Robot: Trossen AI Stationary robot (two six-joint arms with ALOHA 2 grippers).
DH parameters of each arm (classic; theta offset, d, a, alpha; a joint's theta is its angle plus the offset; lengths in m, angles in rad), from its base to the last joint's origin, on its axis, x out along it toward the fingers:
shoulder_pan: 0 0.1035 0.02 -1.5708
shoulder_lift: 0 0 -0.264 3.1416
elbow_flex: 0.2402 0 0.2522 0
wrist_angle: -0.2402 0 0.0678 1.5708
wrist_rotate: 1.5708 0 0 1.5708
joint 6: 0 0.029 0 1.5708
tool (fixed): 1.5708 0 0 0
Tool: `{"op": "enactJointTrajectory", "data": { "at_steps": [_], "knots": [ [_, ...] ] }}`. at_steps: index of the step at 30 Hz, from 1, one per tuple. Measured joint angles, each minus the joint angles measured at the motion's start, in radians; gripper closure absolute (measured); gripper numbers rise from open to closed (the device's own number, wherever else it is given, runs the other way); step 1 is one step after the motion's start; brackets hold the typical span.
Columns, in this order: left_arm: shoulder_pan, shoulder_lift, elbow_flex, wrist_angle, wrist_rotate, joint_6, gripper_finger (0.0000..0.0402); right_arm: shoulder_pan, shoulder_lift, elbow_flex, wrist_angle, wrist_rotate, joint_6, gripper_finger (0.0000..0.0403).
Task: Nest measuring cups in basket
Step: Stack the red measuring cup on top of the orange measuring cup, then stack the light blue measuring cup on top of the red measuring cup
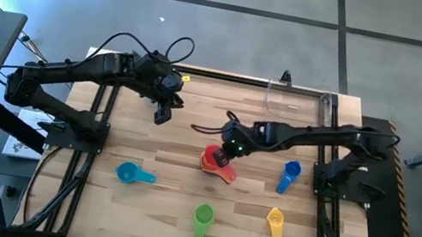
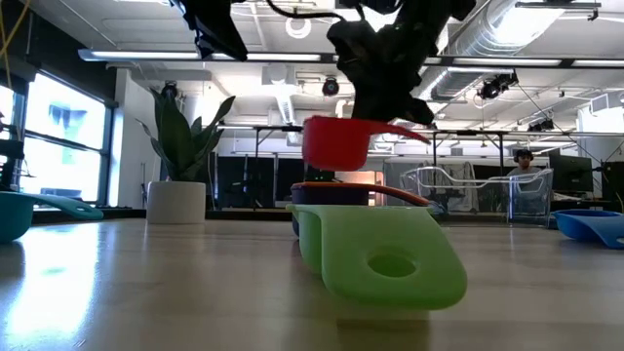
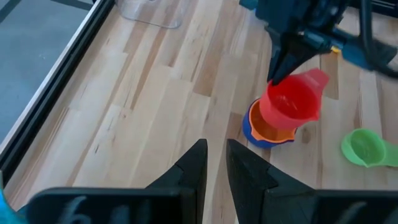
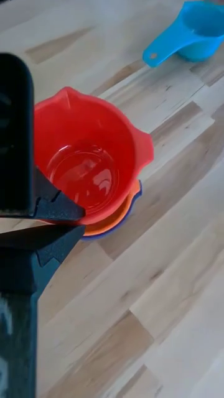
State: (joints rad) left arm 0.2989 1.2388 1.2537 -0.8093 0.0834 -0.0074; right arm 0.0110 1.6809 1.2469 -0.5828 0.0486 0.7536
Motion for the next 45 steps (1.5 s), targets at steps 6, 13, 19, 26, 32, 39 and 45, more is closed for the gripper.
{"op": "enactJointTrajectory", "data": {
  "at_steps": [6,13,19,26,32,39,45],
  "knots": [
    [0.000,0.000,0.000,-0.001,0.000,0.001,0.0353,0.004,0.049,0.000,0.027,0.006,-0.002,0.0403],
    [0.000,0.000,0.000,0.000,-0.001,0.006,0.0353,0.004,0.075,0.000,0.029,0.005,-0.011,0.0403],
    [0.000,0.001,0.000,-0.001,-0.002,0.011,0.0353,0.004,0.089,0.000,0.028,0.008,-0.018,0.0403],
    [0.000,0.001,0.000,0.000,-0.002,0.018,0.0353,0.004,0.089,0.000,0.032,0.022,-0.030,0.0370],
    [0.000,0.001,0.000,-0.001,-0.001,0.019,0.0353,0.004,0.088,0.000,0.032,0.026,-0.012,0.0323],
    [0.000,-0.005,0.000,-0.015,-0.001,0.007,0.0353,0.002,0.070,0.001,0.028,-0.014,0.017,0.0307],
    [-0.029,-0.043,0.000,-0.093,0.000,-0.027,0.0353,0.003,0.043,0.001,0.080,-0.032,0.032,0.0307]
  ]
}}
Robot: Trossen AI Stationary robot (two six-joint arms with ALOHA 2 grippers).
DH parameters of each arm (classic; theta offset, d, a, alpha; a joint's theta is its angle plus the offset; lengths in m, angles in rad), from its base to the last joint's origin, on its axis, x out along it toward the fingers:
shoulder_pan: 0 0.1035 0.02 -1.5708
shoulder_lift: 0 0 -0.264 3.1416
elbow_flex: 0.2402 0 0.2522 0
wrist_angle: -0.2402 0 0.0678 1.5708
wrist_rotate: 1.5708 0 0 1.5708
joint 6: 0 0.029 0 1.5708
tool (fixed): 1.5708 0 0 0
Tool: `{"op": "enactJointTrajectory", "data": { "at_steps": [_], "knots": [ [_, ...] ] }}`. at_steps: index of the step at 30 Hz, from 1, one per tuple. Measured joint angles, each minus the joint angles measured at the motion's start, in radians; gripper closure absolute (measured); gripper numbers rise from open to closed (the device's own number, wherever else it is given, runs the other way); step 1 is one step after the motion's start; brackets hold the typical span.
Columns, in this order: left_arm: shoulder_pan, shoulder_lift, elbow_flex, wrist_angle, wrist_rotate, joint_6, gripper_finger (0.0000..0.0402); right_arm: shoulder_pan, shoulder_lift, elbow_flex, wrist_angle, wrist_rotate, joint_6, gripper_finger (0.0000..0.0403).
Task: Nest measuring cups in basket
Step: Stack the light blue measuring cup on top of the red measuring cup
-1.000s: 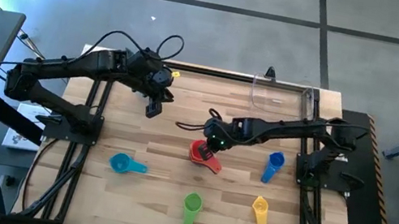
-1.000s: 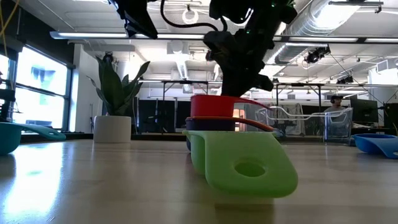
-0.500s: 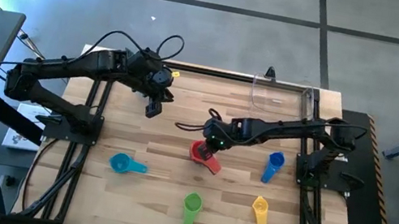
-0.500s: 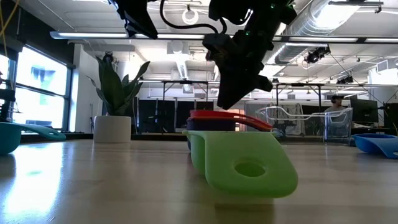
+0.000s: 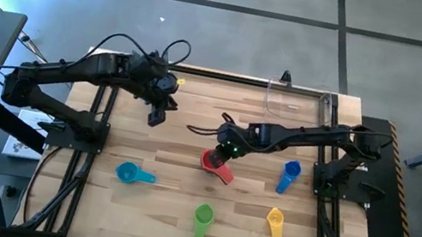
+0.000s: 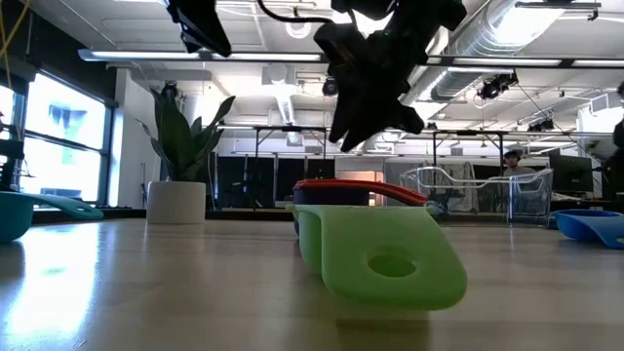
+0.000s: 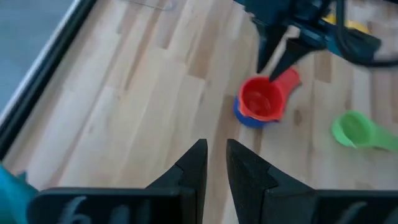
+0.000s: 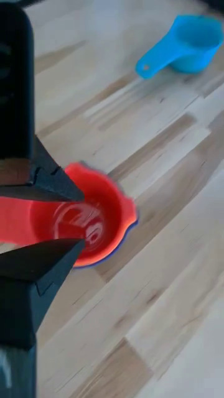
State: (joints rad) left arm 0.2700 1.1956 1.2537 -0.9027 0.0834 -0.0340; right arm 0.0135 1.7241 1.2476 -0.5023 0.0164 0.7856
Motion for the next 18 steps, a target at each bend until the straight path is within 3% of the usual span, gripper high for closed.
{"op": "enactJointTrajectory", "data": {
  "at_steps": [11,18],
  "knots": [
    [-0.152,-0.067,-0.001,-0.229,-0.001,-0.093,0.0353,0.000,-0.014,0.000,0.056,-0.002,-0.008,0.0306],
    [-0.287,-0.140,-0.118,-0.259,-0.008,-0.140,0.0353,0.000,-0.014,0.000,0.056,-0.005,-0.047,0.0306]
  ]
}}
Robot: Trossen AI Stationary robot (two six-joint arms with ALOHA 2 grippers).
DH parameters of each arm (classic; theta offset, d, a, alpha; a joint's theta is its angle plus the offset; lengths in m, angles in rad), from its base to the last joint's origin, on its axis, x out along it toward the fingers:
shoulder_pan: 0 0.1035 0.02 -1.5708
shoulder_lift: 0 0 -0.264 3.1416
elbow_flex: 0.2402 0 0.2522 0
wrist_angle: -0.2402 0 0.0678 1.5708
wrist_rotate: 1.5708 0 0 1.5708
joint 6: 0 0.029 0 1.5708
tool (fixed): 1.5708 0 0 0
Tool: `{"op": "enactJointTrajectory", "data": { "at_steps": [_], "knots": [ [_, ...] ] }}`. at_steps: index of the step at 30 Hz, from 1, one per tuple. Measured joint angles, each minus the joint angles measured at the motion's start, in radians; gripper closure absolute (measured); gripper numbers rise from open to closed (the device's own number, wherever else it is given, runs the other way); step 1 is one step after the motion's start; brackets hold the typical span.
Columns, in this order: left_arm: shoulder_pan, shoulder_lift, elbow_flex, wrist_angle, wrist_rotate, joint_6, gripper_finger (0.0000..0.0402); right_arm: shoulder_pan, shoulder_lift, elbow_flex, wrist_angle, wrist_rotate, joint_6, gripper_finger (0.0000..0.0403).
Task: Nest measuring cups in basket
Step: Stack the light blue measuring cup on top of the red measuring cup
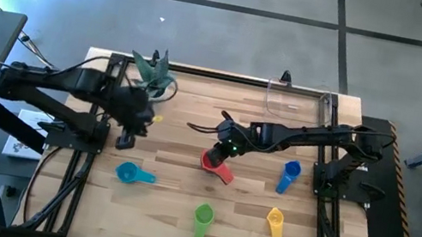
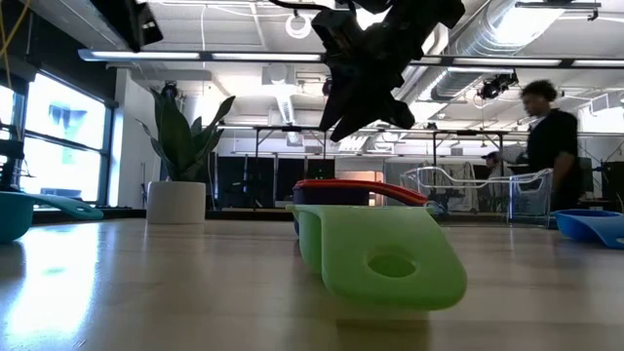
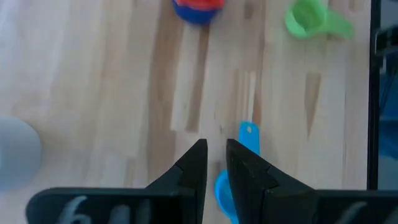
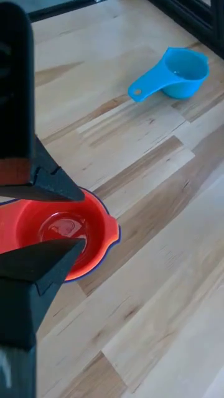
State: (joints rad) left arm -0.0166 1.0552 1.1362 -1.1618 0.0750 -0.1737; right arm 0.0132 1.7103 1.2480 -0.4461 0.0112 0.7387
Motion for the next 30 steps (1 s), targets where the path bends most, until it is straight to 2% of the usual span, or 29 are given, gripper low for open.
{"op": "enactJointTrajectory", "data": {
  "at_steps": [8,17,22,30],
  "knots": [
    [-0.155,-0.085,-0.138,0.006,-0.007,-0.091,0.0353,-0.021,0.000,0.000,-0.001,-0.033,-0.068,0.0306],
    [-0.288,-0.070,-0.198,0.001,-0.009,-0.165,0.0353,-0.048,0.000,0.000,-0.008,-0.109,-0.111,0.0306],
    [-0.327,-0.047,-0.221,0.008,-0.024,-0.165,0.0353,-0.048,0.000,0.000,-0.014,-0.115,-0.119,0.0306],
    [-0.327,0.013,-0.227,0.007,-0.036,-0.165,0.0352,-0.047,0.001,0.000,-0.021,-0.117,-0.138,0.0306]
  ]
}}
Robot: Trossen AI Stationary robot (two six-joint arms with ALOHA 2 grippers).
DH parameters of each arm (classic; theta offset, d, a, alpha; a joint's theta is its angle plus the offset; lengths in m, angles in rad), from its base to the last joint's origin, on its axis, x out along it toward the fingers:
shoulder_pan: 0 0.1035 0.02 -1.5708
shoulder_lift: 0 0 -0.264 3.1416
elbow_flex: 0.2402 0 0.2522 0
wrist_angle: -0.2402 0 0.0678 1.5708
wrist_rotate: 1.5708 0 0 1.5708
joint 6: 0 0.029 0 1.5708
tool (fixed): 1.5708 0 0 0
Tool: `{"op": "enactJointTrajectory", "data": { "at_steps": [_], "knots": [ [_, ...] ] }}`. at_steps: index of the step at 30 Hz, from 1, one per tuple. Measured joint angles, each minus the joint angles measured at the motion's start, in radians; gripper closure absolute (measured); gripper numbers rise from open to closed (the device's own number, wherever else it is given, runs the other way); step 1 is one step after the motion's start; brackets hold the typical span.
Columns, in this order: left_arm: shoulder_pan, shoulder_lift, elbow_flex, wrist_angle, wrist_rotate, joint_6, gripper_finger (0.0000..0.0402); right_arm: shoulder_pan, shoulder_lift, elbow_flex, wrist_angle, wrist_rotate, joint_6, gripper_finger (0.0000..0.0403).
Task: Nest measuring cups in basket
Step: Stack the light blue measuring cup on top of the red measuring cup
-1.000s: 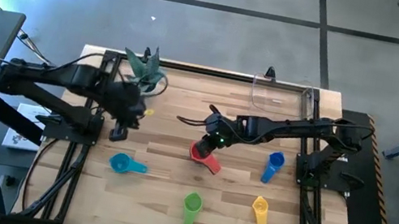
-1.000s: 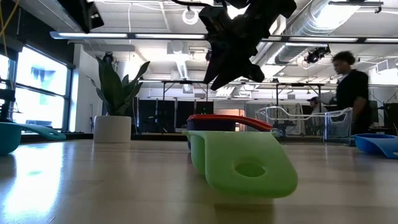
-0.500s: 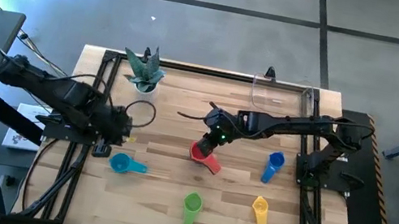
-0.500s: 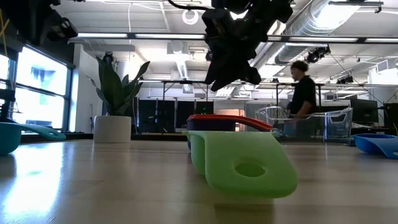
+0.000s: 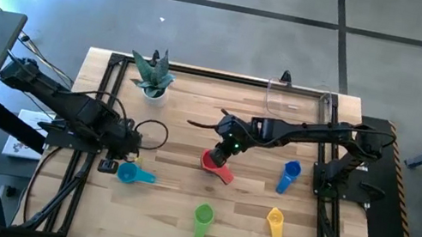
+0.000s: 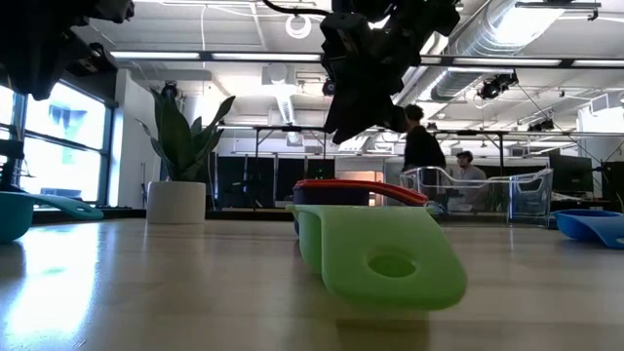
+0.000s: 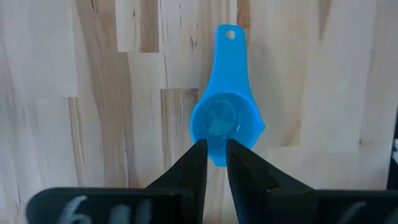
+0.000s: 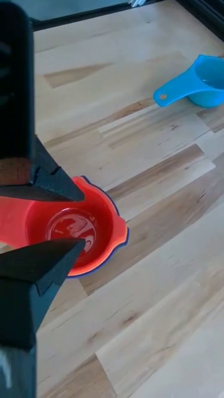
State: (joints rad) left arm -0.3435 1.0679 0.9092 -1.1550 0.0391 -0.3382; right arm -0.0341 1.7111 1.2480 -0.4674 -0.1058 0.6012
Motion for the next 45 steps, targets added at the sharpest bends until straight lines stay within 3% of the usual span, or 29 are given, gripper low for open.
{"op": "enactJointTrajectory", "data": {
  "at_steps": [12,33,45],
  "knots": [
    [0.002,0.106,0.000,0.005,-0.025,0.053,0.0308,0.000,0.000,0.000,-0.007,-0.002,-0.026,0.0306],
    [0.002,0.128,-0.002,0.016,-0.074,0.060,0.0314,0.000,0.000,0.000,-0.023,-0.003,-0.057,0.0306],
    [-0.005,0.127,-0.132,0.113,-0.019,0.000,0.0314,0.001,0.000,0.000,-0.023,-0.003,-0.071,0.0306]
  ]
}}
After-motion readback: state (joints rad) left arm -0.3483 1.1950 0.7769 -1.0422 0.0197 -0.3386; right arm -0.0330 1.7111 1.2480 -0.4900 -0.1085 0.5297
